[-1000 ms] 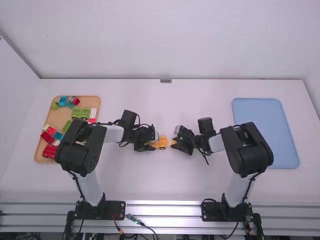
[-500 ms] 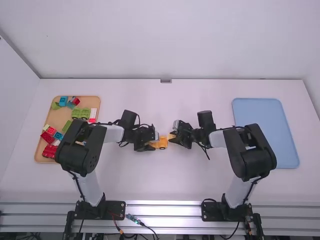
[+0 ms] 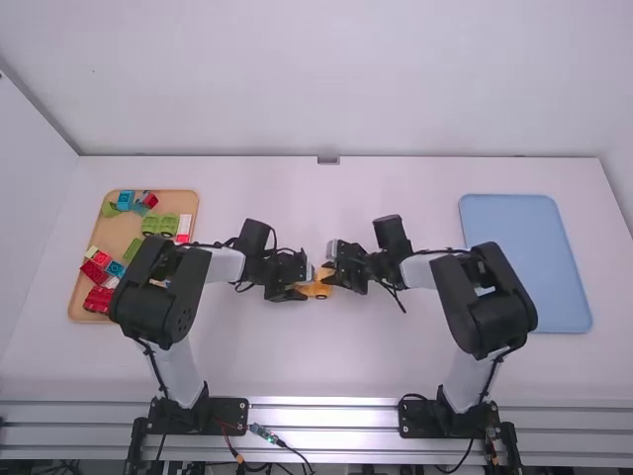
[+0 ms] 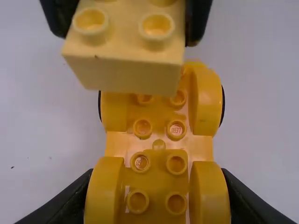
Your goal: Assemble lego blocks to make yellow taxi
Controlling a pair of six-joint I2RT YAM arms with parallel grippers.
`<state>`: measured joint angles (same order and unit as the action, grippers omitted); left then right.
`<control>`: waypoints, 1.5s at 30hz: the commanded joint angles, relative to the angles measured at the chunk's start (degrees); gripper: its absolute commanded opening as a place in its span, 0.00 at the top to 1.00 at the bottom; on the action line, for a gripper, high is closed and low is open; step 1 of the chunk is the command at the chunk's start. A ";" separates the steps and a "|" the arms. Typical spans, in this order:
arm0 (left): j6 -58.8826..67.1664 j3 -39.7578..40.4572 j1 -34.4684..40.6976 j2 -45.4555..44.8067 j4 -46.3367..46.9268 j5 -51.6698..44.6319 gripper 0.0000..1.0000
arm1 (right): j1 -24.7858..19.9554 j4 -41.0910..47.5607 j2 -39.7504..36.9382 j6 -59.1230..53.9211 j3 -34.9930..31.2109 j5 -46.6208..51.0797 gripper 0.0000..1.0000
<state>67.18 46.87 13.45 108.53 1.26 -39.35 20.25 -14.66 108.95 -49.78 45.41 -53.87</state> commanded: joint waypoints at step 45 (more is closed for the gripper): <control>1.64 -1.59 0.04 1.90 -0.22 2.94 0.98 | 4.46 -1.40 4.75 4.92 0.33 11.98 0.95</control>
<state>67.48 46.76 13.45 108.53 0.78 -39.55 24.75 -17.23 112.84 -46.54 45.80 -48.16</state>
